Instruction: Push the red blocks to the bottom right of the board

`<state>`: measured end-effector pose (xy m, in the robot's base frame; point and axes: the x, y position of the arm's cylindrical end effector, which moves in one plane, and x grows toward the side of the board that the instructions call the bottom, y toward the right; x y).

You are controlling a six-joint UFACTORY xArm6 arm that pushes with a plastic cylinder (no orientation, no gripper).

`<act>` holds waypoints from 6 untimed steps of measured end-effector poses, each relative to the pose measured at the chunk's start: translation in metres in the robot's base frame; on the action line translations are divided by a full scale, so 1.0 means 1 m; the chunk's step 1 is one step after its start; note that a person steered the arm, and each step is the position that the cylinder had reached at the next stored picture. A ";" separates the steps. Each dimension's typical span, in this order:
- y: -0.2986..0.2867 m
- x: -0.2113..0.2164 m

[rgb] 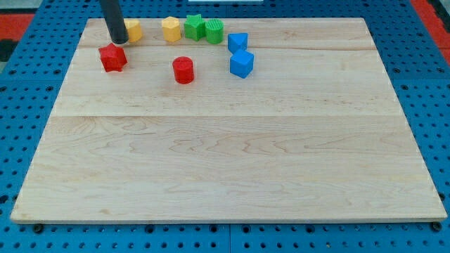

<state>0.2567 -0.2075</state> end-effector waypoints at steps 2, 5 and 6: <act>-0.039 0.023; 0.063 0.052; 0.099 0.059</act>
<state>0.3154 -0.1085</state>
